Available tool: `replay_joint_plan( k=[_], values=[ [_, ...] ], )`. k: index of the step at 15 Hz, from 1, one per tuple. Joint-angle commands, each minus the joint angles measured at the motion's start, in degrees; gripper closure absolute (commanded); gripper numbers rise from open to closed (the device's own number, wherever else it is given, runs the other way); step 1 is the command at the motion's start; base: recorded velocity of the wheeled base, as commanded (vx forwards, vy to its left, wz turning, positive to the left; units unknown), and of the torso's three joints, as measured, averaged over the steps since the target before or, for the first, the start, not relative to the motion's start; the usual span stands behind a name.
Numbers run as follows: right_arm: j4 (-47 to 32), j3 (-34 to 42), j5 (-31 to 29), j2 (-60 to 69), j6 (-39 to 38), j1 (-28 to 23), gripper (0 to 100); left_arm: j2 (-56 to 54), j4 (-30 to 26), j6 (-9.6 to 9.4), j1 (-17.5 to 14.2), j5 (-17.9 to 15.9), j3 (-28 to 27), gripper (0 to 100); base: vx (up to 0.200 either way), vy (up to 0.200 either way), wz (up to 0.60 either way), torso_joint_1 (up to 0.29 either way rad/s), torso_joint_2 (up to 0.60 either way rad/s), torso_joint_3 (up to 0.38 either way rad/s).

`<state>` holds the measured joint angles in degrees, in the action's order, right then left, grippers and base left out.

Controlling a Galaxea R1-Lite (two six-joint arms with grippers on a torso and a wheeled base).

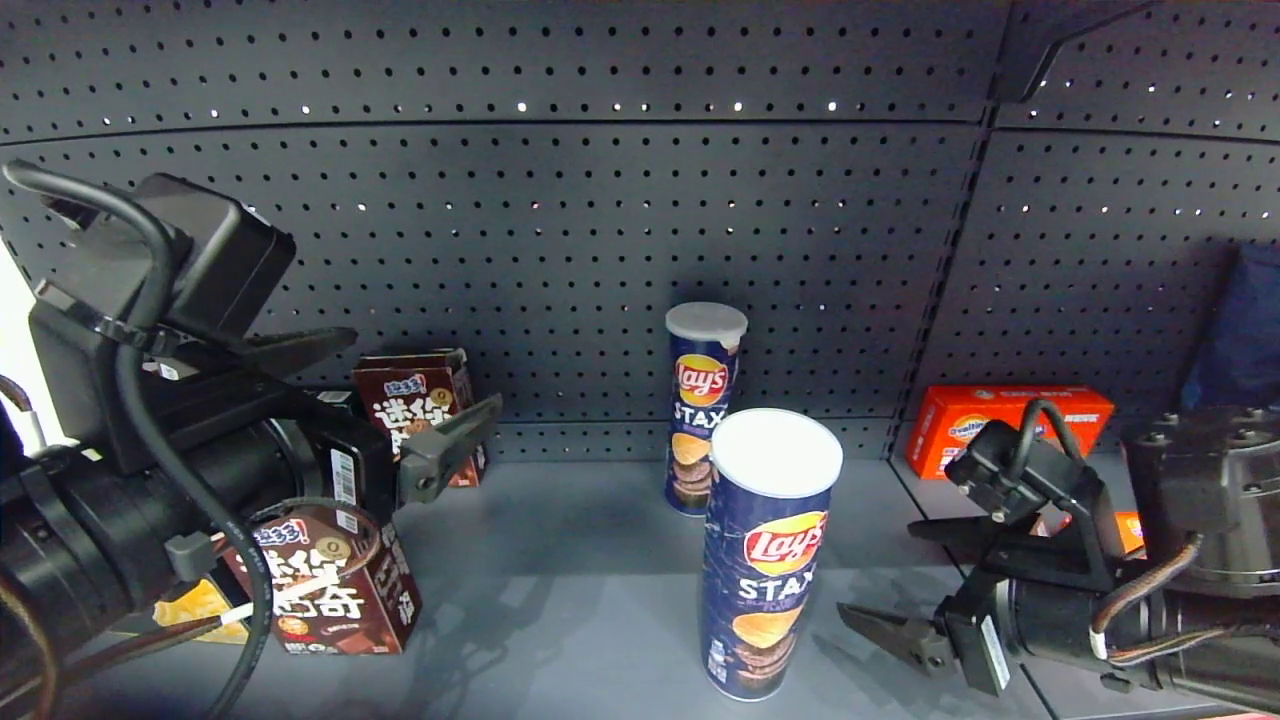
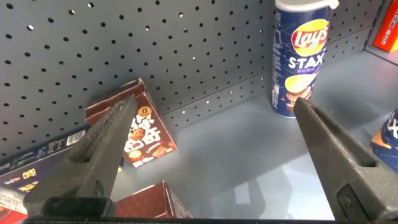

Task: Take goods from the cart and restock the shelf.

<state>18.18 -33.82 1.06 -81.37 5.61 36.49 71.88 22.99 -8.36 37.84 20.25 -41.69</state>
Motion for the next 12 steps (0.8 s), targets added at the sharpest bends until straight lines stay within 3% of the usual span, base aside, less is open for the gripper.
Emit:
replay_joint_plan(
  k=[1, 12],
  values=[
    [0.0, -0.9, -0.1, -2.2, 0.0, 0.0, 0, 0.1, 0.0, 0.01, 0.0, 0.1, -0.4, 0, 0.000, 0.000, 0.00, 0.000, 0.00, 0.000],
    [0.5, -4.2, -1.5, -7.7, 0.0, 2.4, 0, 1.2, 0.0, 0.01, 0.0, 0.1, -3.0, 0, 0.000, 0.000, 0.00, 0.000, 0.00, 0.000]
  ],
)
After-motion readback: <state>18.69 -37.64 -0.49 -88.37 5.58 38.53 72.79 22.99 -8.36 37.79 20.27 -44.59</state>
